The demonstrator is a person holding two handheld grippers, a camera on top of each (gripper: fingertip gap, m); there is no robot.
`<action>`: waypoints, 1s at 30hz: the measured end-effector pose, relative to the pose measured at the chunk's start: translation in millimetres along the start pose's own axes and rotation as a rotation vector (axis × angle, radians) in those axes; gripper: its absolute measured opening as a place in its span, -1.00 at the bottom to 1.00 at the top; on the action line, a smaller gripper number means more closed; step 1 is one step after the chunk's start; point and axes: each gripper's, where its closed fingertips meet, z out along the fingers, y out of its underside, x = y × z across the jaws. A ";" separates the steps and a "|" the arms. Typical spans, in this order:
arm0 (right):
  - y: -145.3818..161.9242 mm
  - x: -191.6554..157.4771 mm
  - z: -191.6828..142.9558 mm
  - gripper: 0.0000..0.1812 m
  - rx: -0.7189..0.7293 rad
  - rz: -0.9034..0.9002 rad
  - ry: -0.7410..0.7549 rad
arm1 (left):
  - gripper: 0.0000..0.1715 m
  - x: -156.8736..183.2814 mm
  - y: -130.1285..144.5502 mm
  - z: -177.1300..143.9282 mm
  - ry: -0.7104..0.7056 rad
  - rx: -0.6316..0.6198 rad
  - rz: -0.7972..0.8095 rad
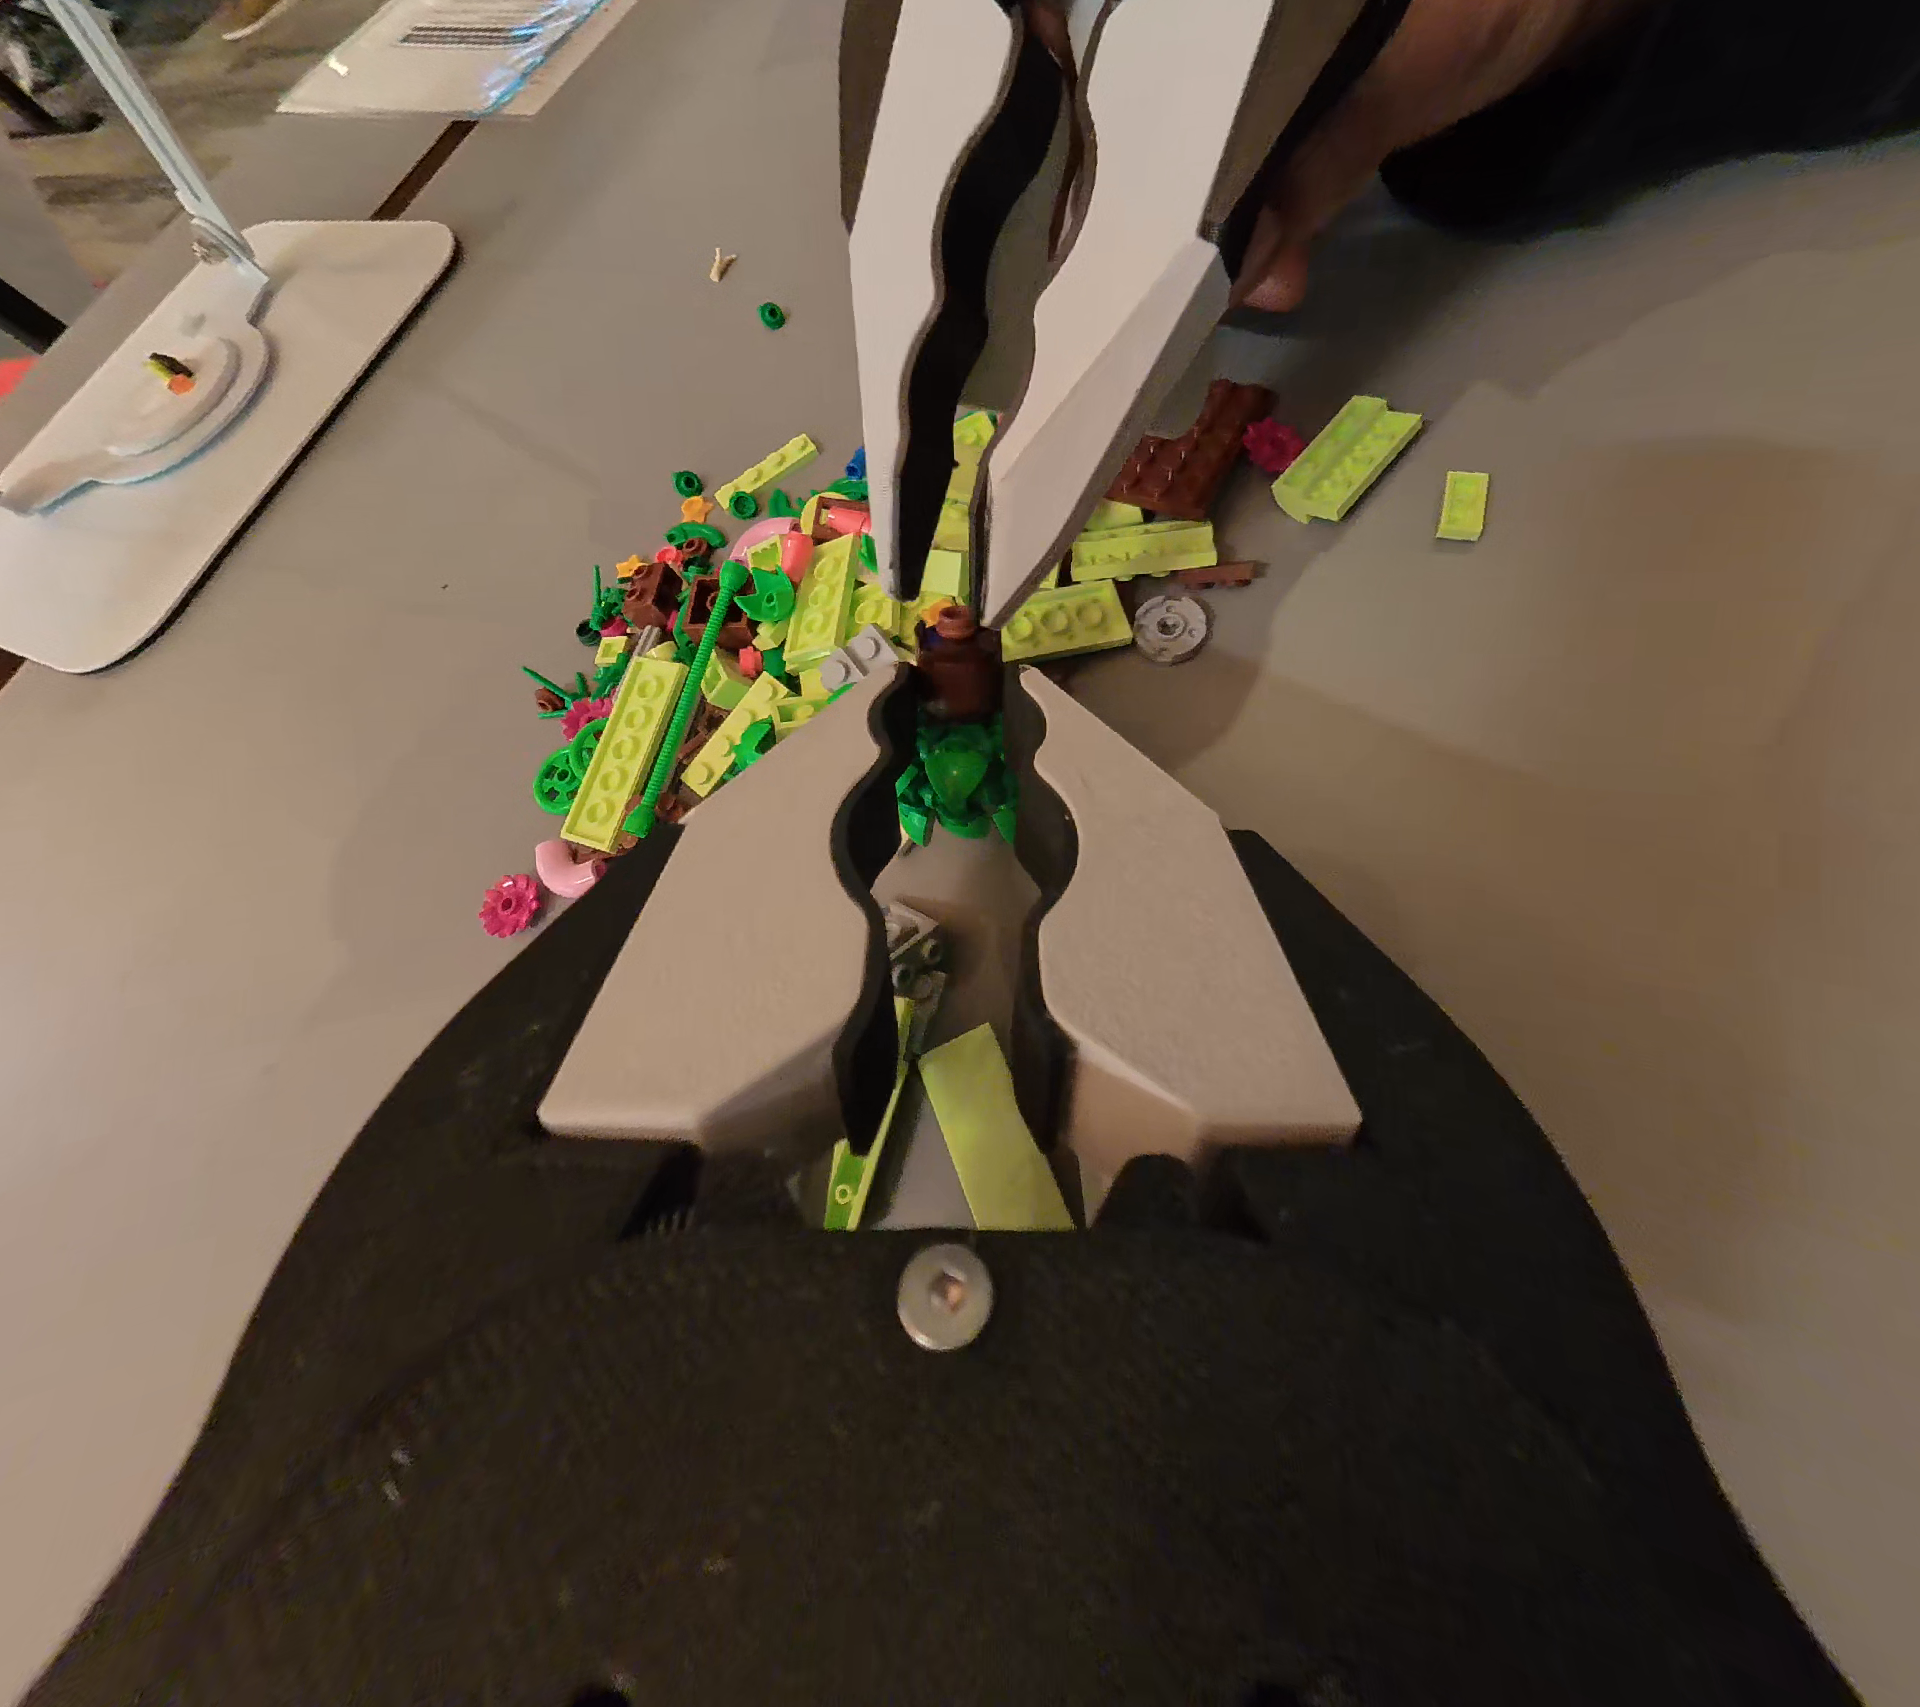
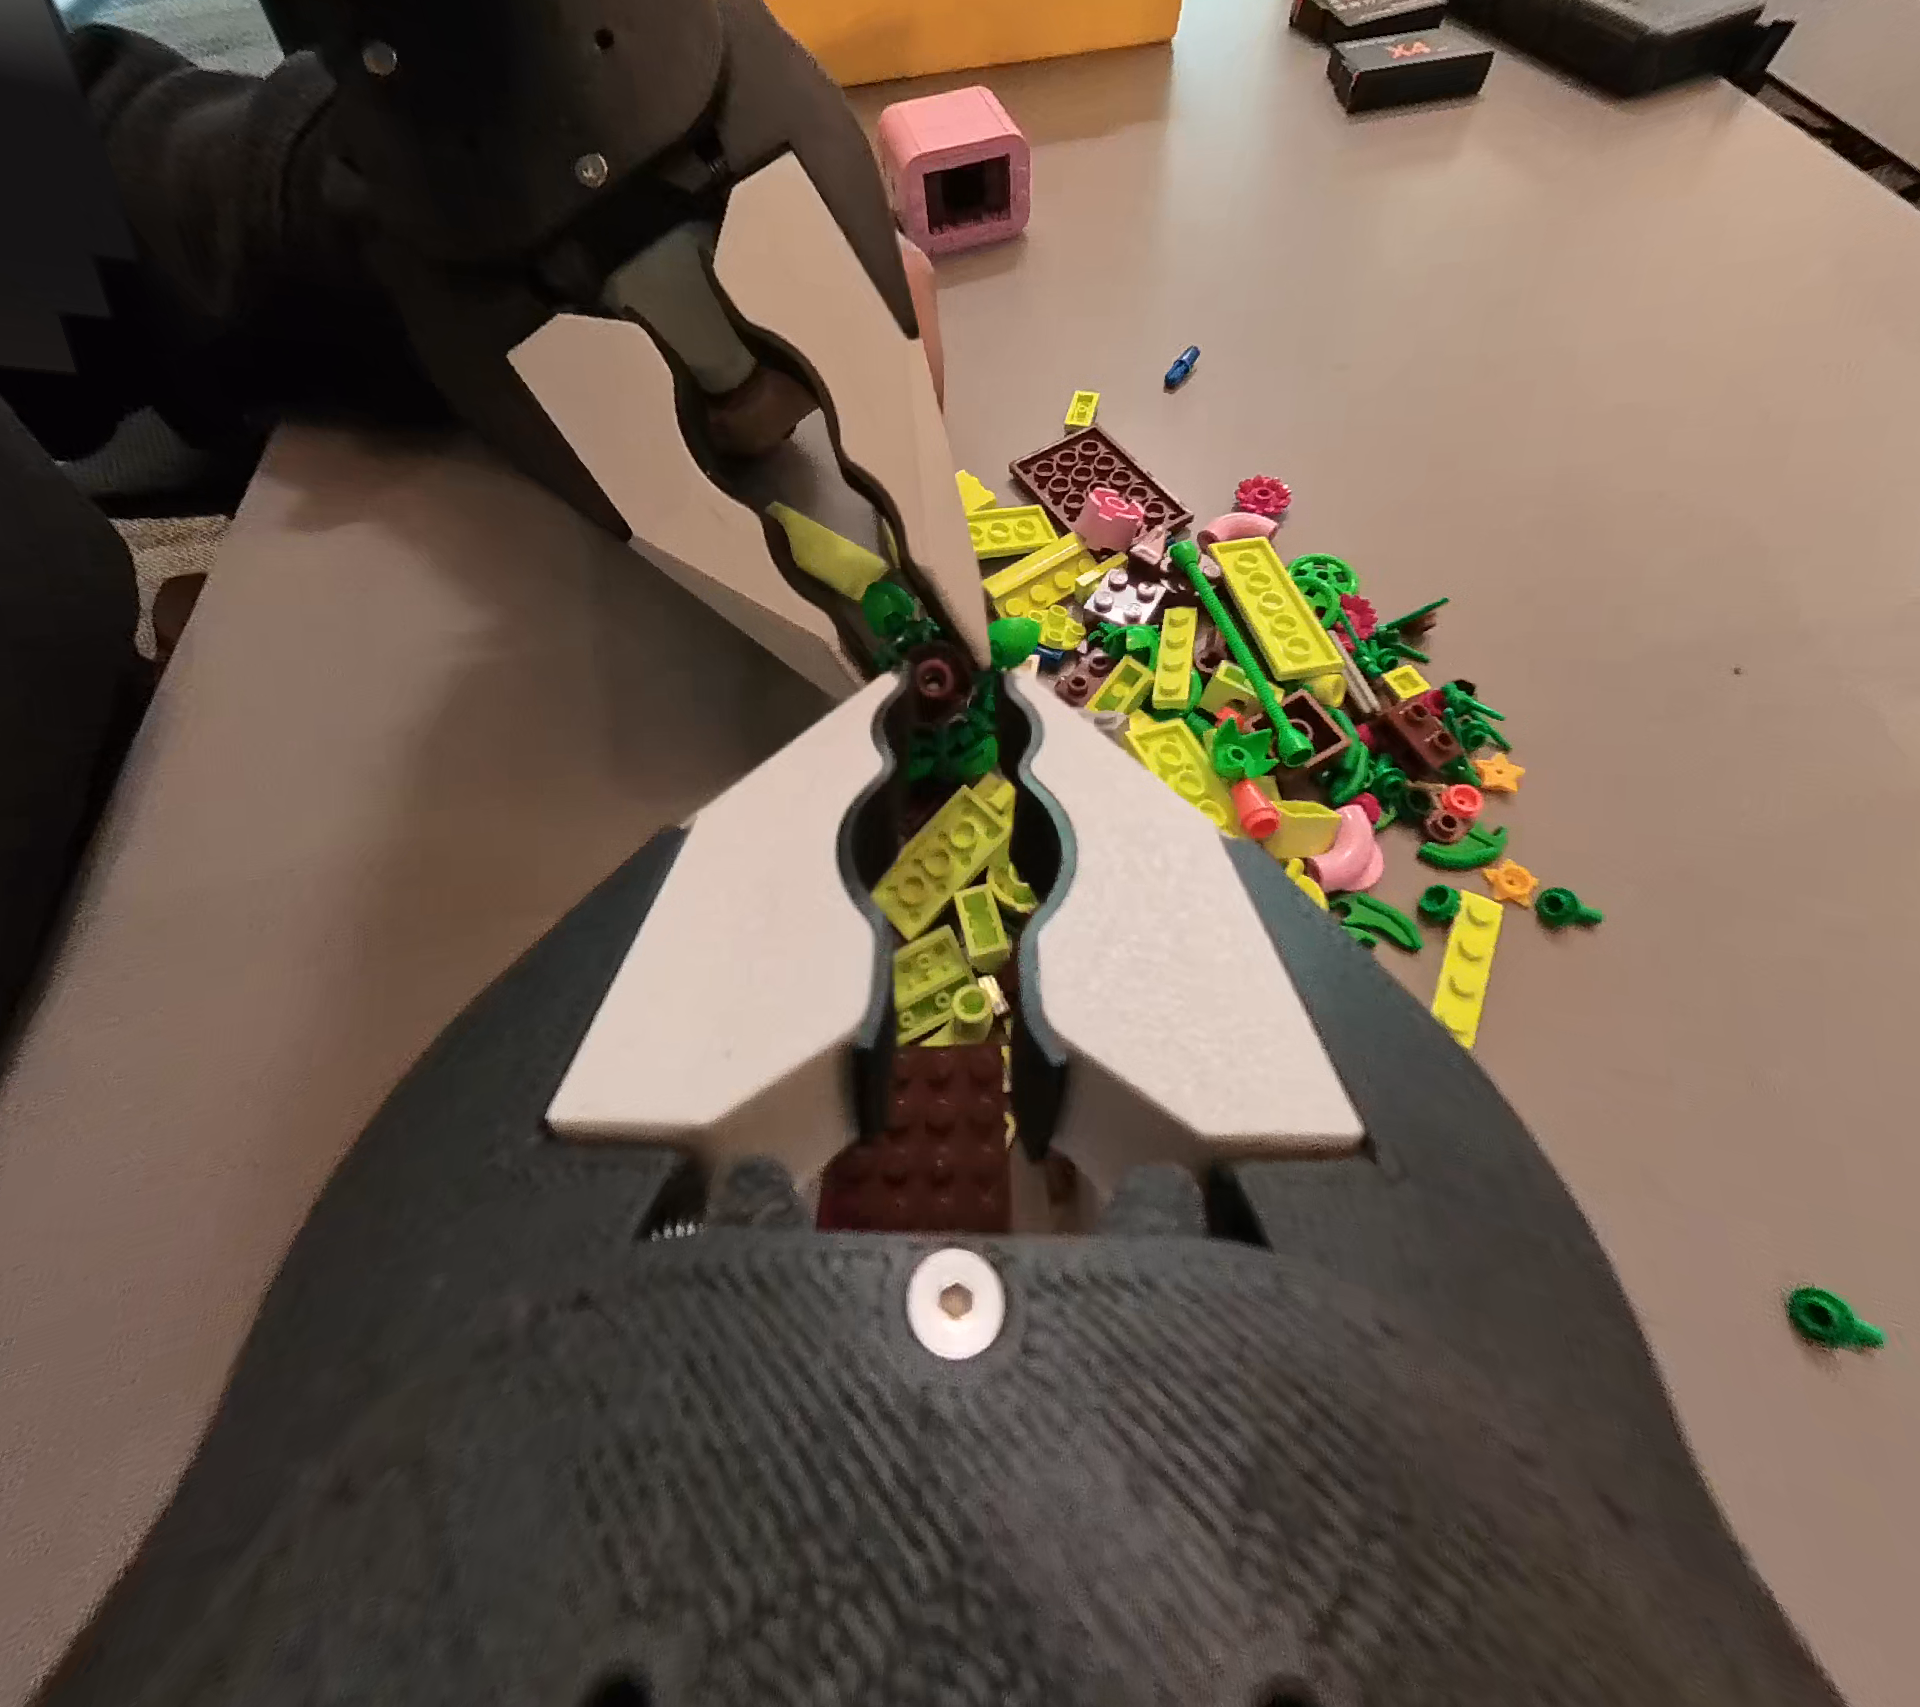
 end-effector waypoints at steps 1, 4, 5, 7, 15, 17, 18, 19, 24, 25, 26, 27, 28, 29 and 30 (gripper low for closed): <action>0.1 -0.7 0.4 -0.88 0.006 -0.006 -0.006 | -0.87 0.0 0.0 0.0 0.002 0.000 -0.003; -2.3 -1.7 0.0 -0.91 0.021 -0.008 -0.011 | -0.87 0.1 0.0 -0.1 0.007 0.001 -0.006; -2.4 -2.8 0.4 -0.93 0.021 -0.010 -0.015 | -0.87 0.1 -0.1 -0.1 0.007 0.002 -0.005; -1.8 -5.2 1.9 -0.94 0.014 -0.015 -0.021 | -0.87 0.6 -0.2 0.0 0.008 0.002 -0.001; -4.5 -5.8 0.6 -0.98 0.027 0.047 -0.037 | -0.87 -0.2 -3.4 -0.4 -0.025 0.014 0.050; -8.4 -5.9 -1.1 -0.99 0.042 0.057 -0.032 | -0.86 -1.6 -6.8 -2.8 -0.028 0.023 0.034; -12.2 -6.1 -2.5 -0.99 0.060 0.063 -0.030 | -0.86 -2.9 -10.0 -5.0 -0.030 0.036 0.023; -16.7 -6.2 -4.6 -1.00 0.086 0.075 -0.031 | -0.86 -3.9 -14.0 -7.6 -0.026 0.054 -0.003; -61.5 0.1 -42.1 -1.00 0.377 0.168 -0.055 | -0.87 -11.3 -5.5 -10.1 -0.066 0.002 0.026; -69.2 6.2 -56.0 -1.00 0.423 0.170 -0.035 | -0.87 -9.7 -19.0 -15.0 -0.059 0.072 0.008; -72.3 12.8 -65.9 -1.00 0.439 0.157 0.001 | -0.87 -7.6 -30.4 -20.4 -0.041 0.123 -0.019; -70.2 17.3 -69.0 -1.00 0.417 0.135 0.035 | -0.87 -8.0 -36.4 -24.5 -0.045 0.149 -0.026; -64.8 19.2 -65.5 -1.00 0.369 0.105 0.063 | -0.87 -9.9 -36.8 -26.5 -0.067 0.144 -0.008; -59.4 18.8 -58.2 -0.98 0.322 0.074 0.087 | -0.87 -12.2 -34.6 -26.7 -0.096 0.122 0.026; -54.9 14.5 -48.9 -0.92 0.283 0.051 0.089 | -0.87 -14.1 -32.3 -25.9 -0.125 0.103 0.063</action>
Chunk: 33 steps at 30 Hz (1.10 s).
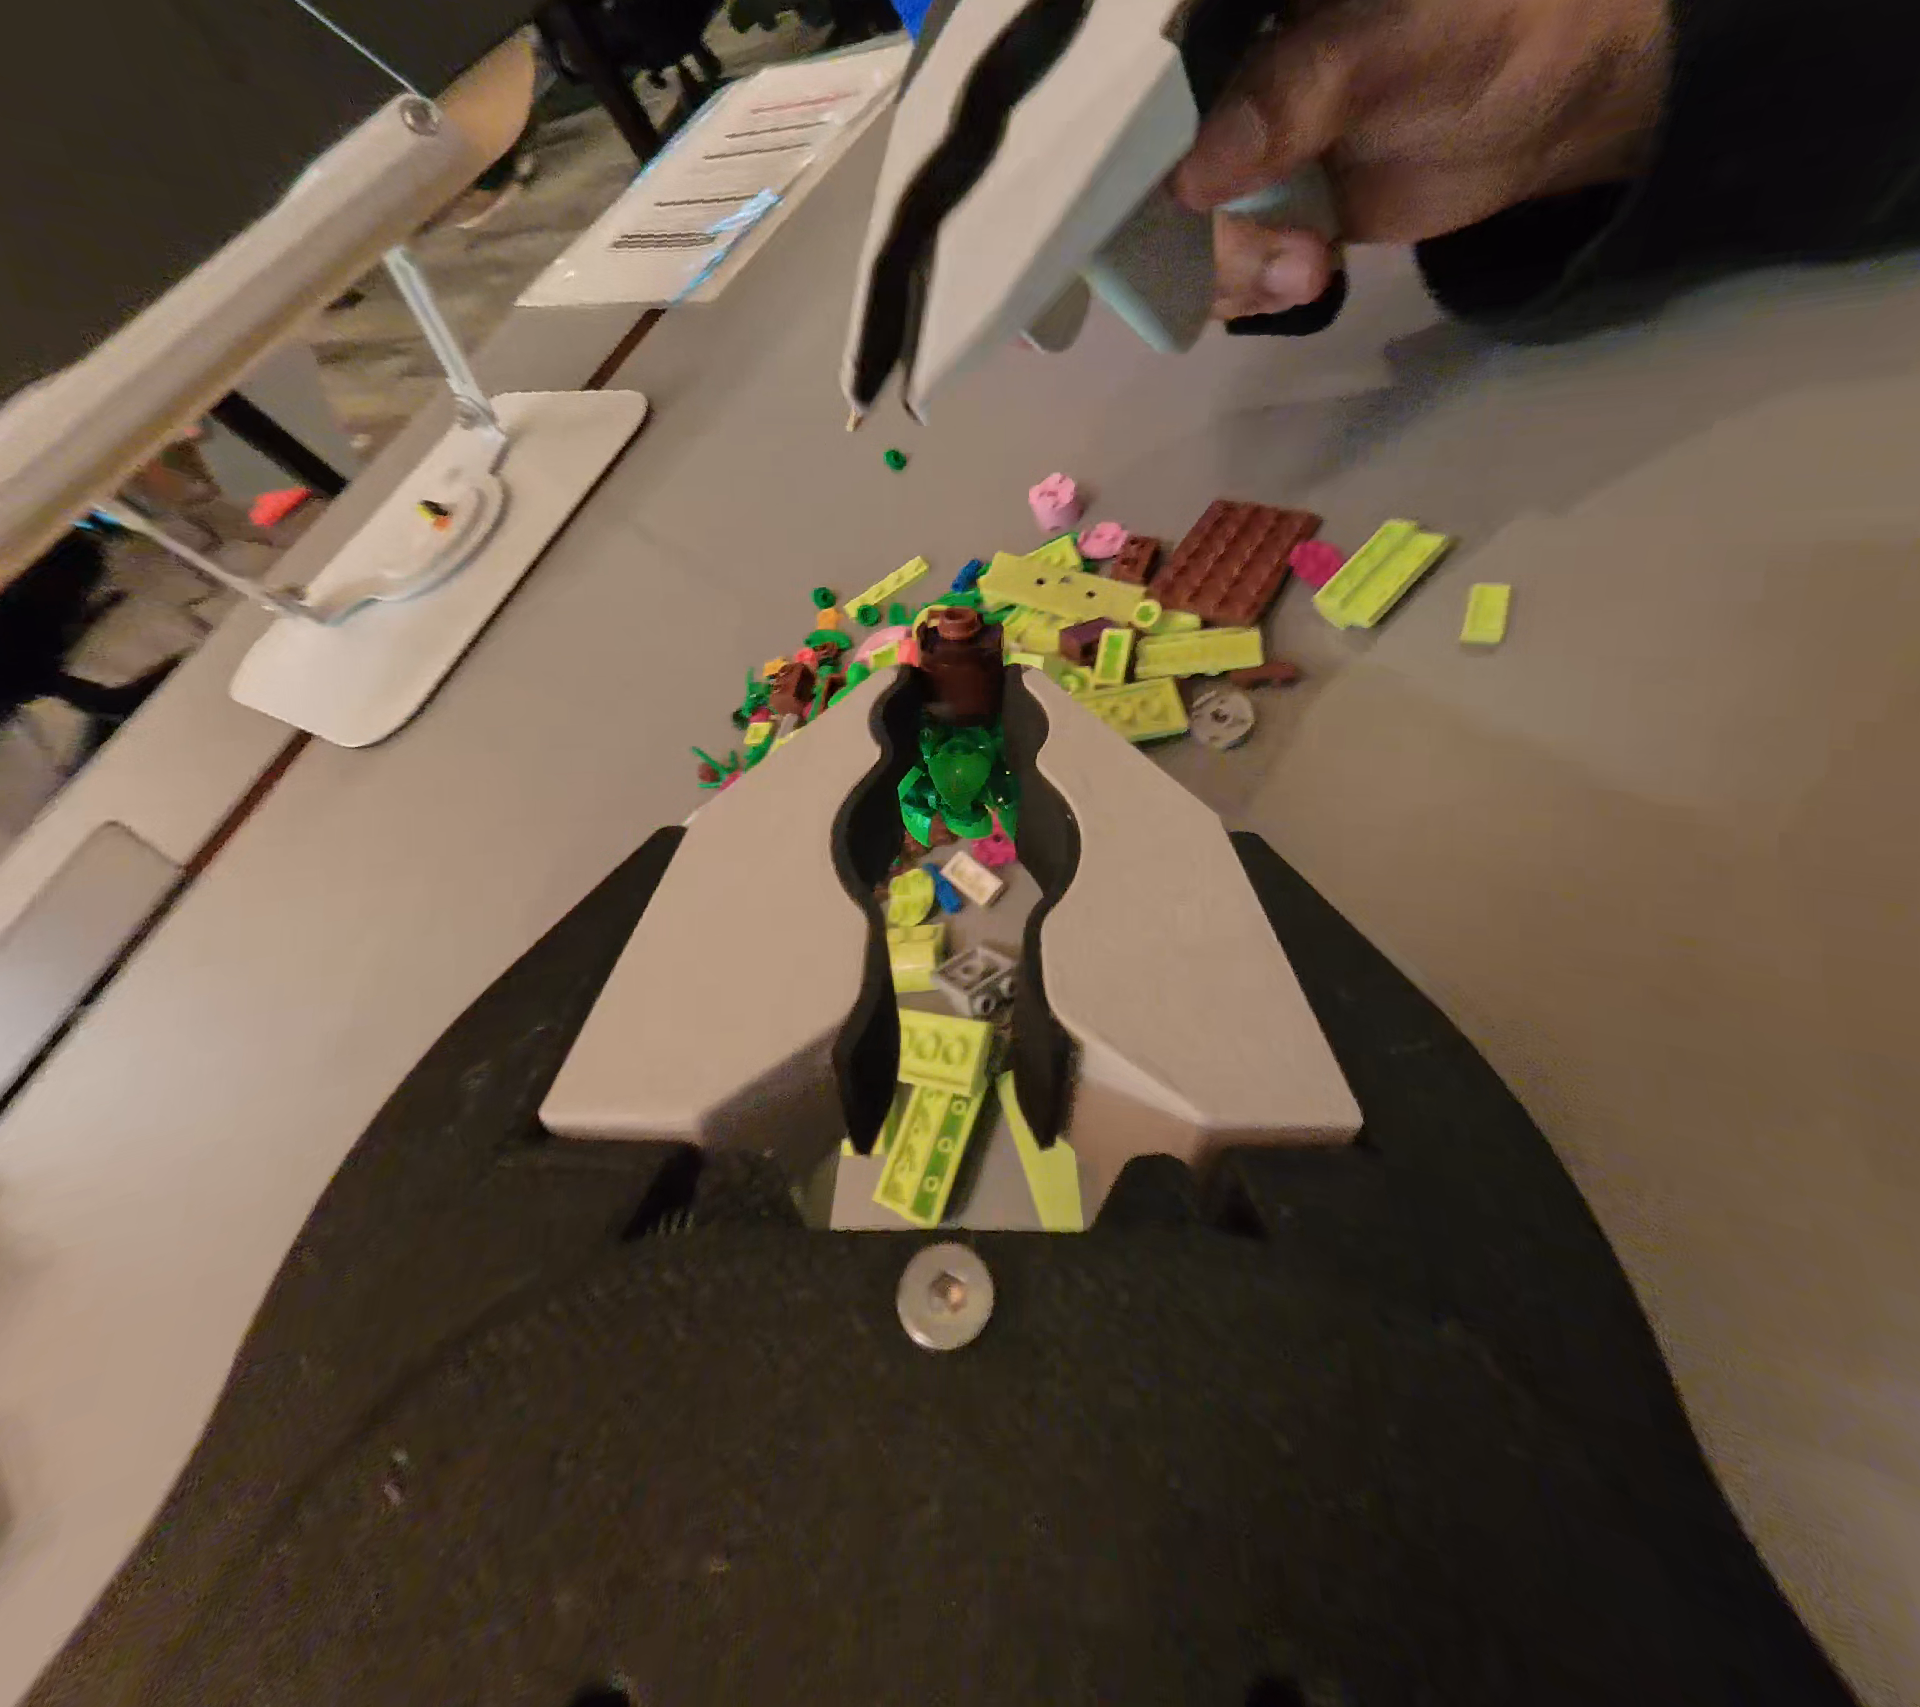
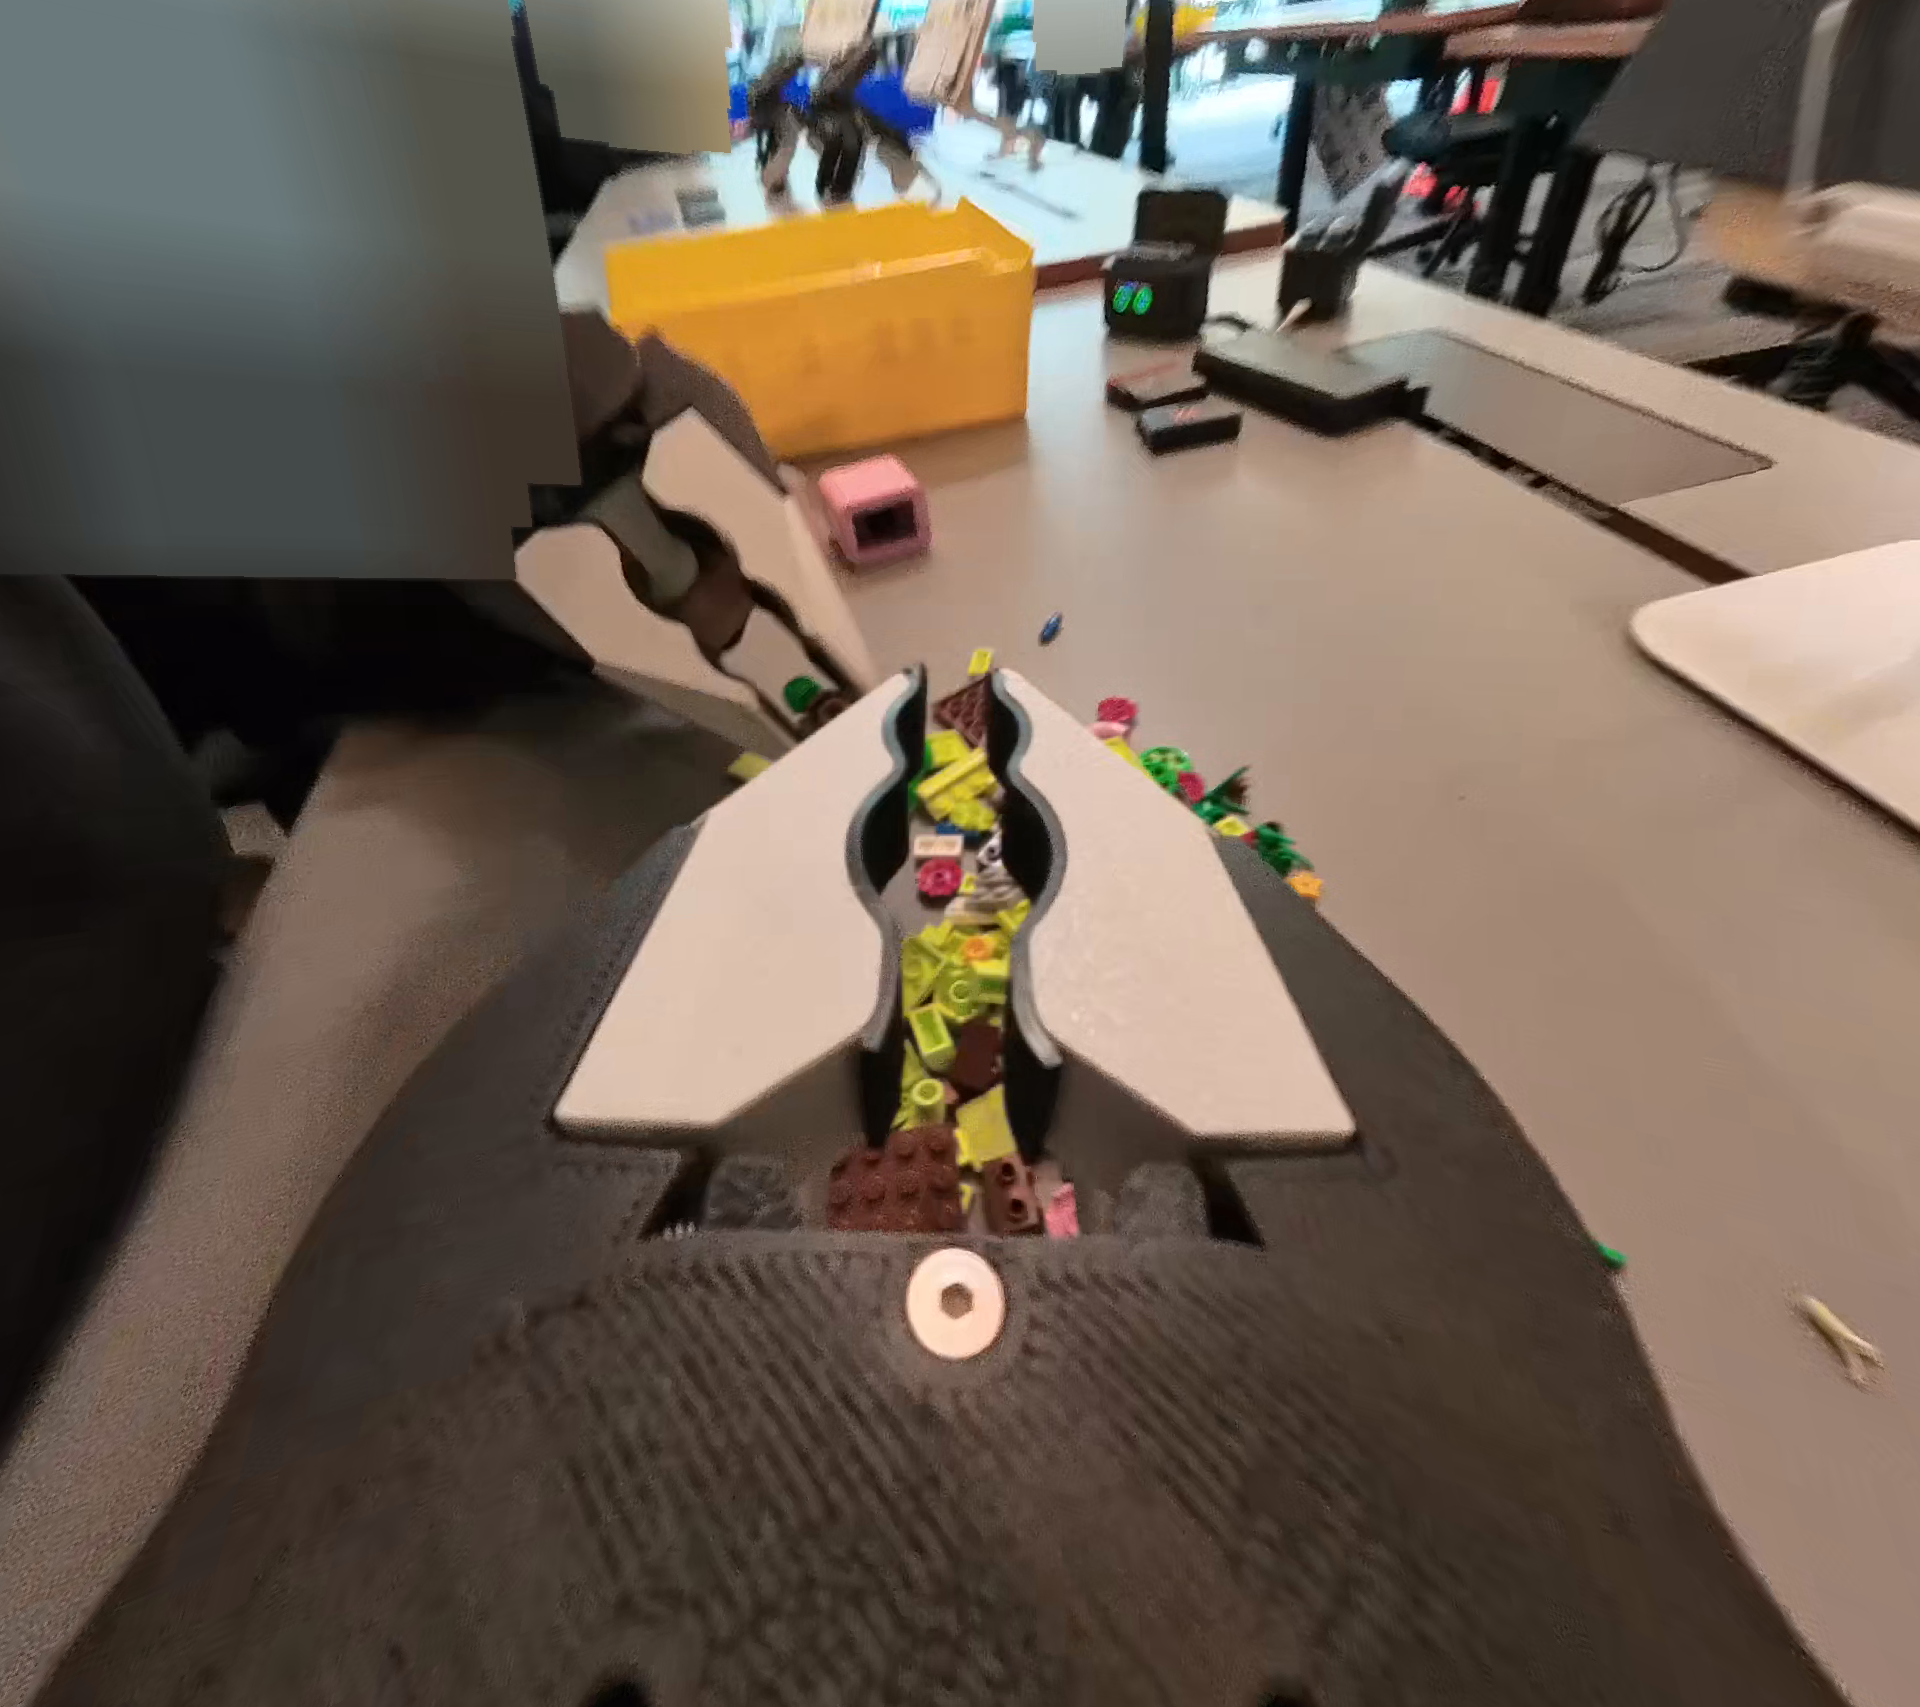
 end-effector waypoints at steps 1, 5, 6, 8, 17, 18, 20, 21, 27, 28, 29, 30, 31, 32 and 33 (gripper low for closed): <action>7.1 -7.4 7.8 -0.90 -0.035 -0.013 -0.017 | -0.88 -0.7 1.9 1.1 -0.024 -0.011 0.038; 29.0 -21.7 27.5 -0.90 -0.151 -0.113 0.004 | -0.87 -4.1 7.7 4.0 -0.117 -0.061 0.194; 31.2 -21.6 28.7 -0.92 -0.167 -0.146 0.023 | -0.87 -4.9 8.1 4.2 -0.140 -0.072 0.232; 33.7 -21.9 29.1 -0.94 -0.192 -0.170 0.035 | -0.87 -3.9 9.5 5.3 -0.157 -0.091 0.276; 44.3 -20.4 29.7 -0.96 -0.263 -0.165 0.046 | -0.88 2.2 12.1 10.1 -0.206 -0.132 0.394; 43.7 -20.9 29.7 -0.97 -0.262 -0.185 0.054 | -0.88 1.8 11.0 9.8 -0.206 -0.126 0.379; 43.4 -21.2 30.1 -0.97 -0.267 -0.220 0.077 | -0.89 2.4 11.4 10.1 -0.181 -0.114 0.330; 44.8 -21.1 30.3 -0.97 -0.283 -0.234 0.087 | -0.89 3.0 12.7 10.9 -0.170 -0.114 0.315; 41.0 -21.7 26.5 -0.98 -0.273 -0.206 0.084 | -0.87 2.4 8.3 10.1 -0.166 -0.098 0.269; 38.6 -21.4 25.5 -0.98 -0.259 -0.188 0.077 | -0.86 1.7 6.6 9.6 -0.161 -0.090 0.250; 36.4 -21.2 24.4 -0.99 -0.245 -0.172 0.070 | -0.86 1.7 5.7 9.2 -0.149 -0.087 0.223; 34.9 -21.5 23.7 -0.99 -0.236 -0.158 0.062 | -0.85 2.3 4.8 8.7 -0.131 -0.086 0.189; 33.2 -22.1 23.1 -0.99 -0.228 -0.146 0.054 | -0.85 2.8 3.3 7.7 -0.117 -0.078 0.160; 30.9 -23.1 22.4 -0.98 -0.217 -0.138 0.046 | -0.85 2.9 1.3 6.4 -0.109 -0.070 0.142; 28.8 -24.1 21.7 -0.99 -0.209 -0.132 0.040 | -0.85 3.4 0.1 5.4 -0.102 -0.072 0.129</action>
